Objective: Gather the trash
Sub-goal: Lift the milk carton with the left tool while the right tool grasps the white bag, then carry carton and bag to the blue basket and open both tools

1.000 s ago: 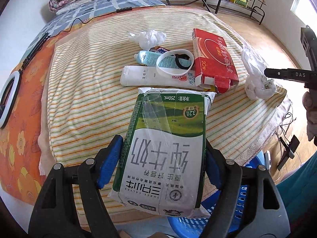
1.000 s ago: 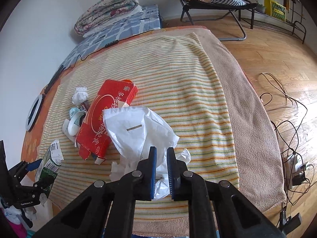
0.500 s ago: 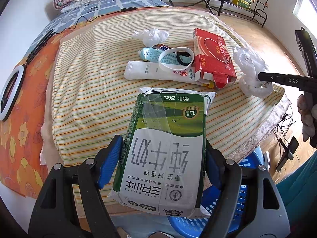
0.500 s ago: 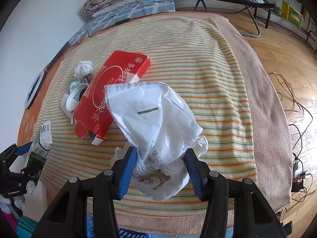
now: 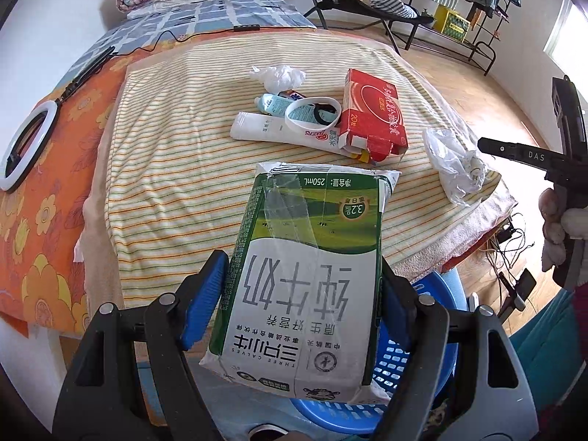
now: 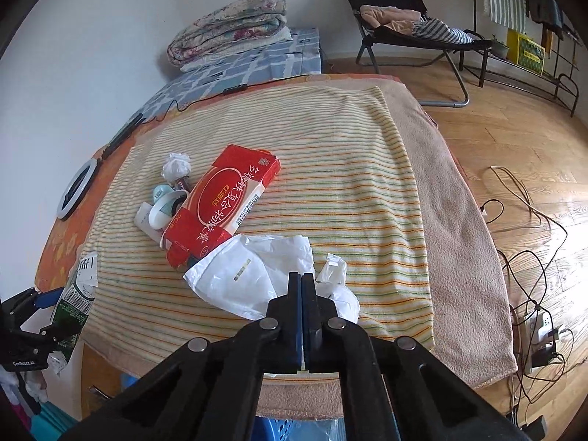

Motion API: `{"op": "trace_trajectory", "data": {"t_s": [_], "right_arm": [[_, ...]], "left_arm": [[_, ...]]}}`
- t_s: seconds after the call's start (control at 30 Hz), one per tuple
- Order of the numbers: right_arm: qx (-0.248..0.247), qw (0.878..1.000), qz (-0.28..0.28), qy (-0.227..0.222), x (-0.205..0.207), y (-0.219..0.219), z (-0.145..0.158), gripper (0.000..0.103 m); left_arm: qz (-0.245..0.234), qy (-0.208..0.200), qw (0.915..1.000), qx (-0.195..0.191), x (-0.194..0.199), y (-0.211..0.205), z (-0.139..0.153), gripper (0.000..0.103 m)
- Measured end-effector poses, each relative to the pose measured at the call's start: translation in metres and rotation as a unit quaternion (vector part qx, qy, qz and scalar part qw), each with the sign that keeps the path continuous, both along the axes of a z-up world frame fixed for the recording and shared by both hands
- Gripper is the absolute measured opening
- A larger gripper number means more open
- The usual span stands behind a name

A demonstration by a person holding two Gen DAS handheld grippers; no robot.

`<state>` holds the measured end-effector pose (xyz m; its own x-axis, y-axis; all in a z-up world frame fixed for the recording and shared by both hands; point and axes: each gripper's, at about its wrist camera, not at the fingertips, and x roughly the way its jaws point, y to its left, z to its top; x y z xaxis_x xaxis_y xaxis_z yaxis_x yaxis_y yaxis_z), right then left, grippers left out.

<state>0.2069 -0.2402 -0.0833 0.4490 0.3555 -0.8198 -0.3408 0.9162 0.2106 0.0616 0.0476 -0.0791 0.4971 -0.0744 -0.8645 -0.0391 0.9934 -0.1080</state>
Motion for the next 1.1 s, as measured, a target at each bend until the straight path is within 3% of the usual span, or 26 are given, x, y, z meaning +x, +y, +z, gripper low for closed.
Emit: {"op": "trace_trajectory", "data": {"t_s": [0.2,0.27,0.3,0.33,0.47,0.63,0.73,1.1], "right_arm": [[0.018,1.000,-0.012,-0.018,-0.008,-0.005,0.011,0.000],[0.010,0.999,-0.029,-0.009,-0.009,-0.010,0.011,0.022],[0.019,0.999,-0.036,0.010,-0.009,-0.015,0.007,0.060],[0.029,0.998,-0.048,0.019,-0.010,-0.021,0.004,0.076],[0.047,0.996,-0.057,0.042,-0.013,-0.033,-0.013,0.067],[0.068,0.992,-0.059,0.090,-0.002,-0.032,-0.039,0.022],[0.090,0.990,-0.066,0.090,-0.002,-0.036,-0.038,0.009],[0.098,0.994,-0.038,0.019,-0.051,-0.043,0.019,0.005]], "left_arm": [[0.004,-0.006,1.0000,-0.002,-0.015,-0.003,0.004,0.078],[0.005,-0.006,1.0000,-0.005,-0.020,-0.004,0.002,0.078],[0.006,-0.006,0.9999,-0.007,-0.022,-0.005,0.001,0.078],[0.007,-0.005,0.9999,-0.008,-0.023,-0.005,0.000,0.078],[0.014,-0.002,0.9998,-0.015,-0.028,-0.008,-0.005,0.078],[0.018,-0.004,0.9996,-0.020,-0.037,-0.013,-0.006,0.078],[0.017,-0.007,0.9997,-0.019,-0.043,-0.016,-0.004,0.078],[0.005,-0.015,0.9995,-0.029,-0.074,-0.041,0.003,0.078]]}}
